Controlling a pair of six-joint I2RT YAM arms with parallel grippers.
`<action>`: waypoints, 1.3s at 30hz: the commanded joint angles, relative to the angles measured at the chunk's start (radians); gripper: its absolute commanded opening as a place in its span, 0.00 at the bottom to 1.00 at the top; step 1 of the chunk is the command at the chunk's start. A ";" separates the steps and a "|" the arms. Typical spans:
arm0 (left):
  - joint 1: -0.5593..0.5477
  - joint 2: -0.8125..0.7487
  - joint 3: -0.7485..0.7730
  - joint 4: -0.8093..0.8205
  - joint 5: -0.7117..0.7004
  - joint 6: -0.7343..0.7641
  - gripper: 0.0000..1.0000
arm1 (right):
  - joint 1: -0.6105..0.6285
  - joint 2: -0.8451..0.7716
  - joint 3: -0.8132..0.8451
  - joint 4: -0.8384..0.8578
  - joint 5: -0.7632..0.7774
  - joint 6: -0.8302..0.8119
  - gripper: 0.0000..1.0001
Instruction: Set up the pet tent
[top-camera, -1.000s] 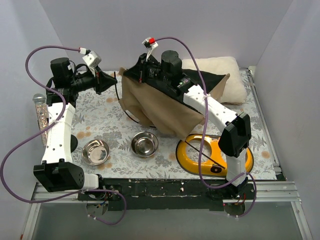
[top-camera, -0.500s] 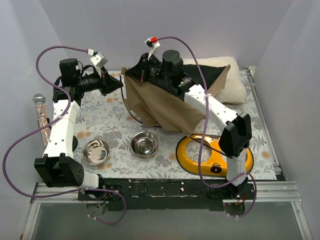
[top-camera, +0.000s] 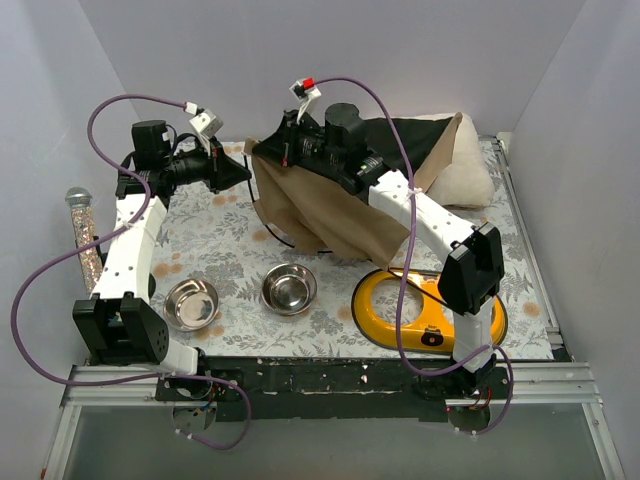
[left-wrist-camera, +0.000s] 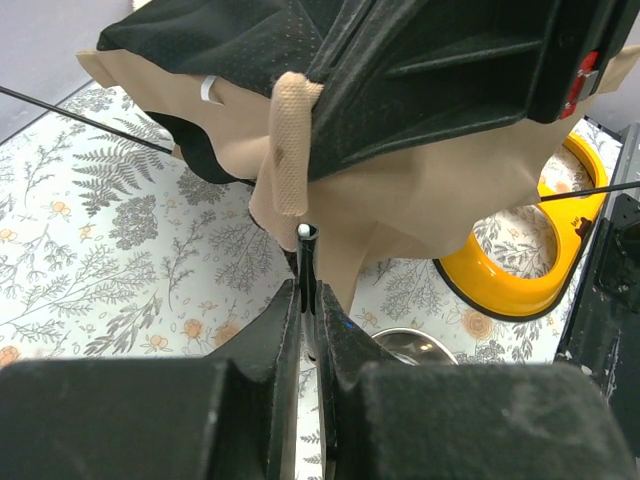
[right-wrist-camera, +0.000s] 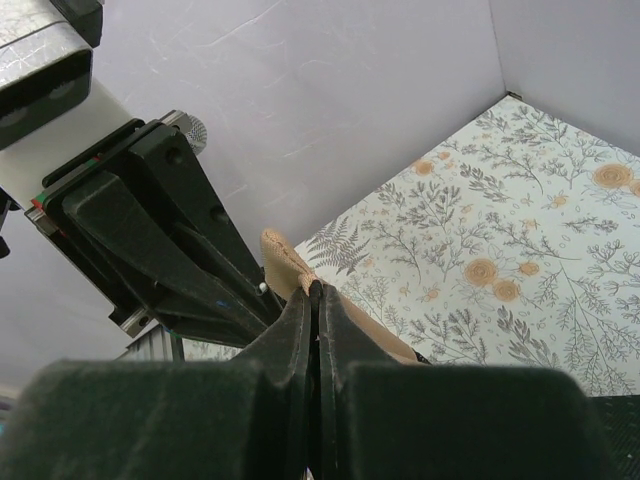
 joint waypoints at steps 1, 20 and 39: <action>-0.058 0.046 -0.041 -0.182 -0.021 0.003 0.00 | 0.001 -0.166 0.052 0.439 0.032 0.056 0.01; -0.067 0.071 -0.023 -0.146 -0.033 -0.037 0.00 | 0.001 -0.167 0.041 0.445 -0.018 0.063 0.01; -0.065 0.062 0.002 -0.174 0.010 0.007 0.00 | 0.003 -0.148 0.023 0.410 0.006 0.019 0.01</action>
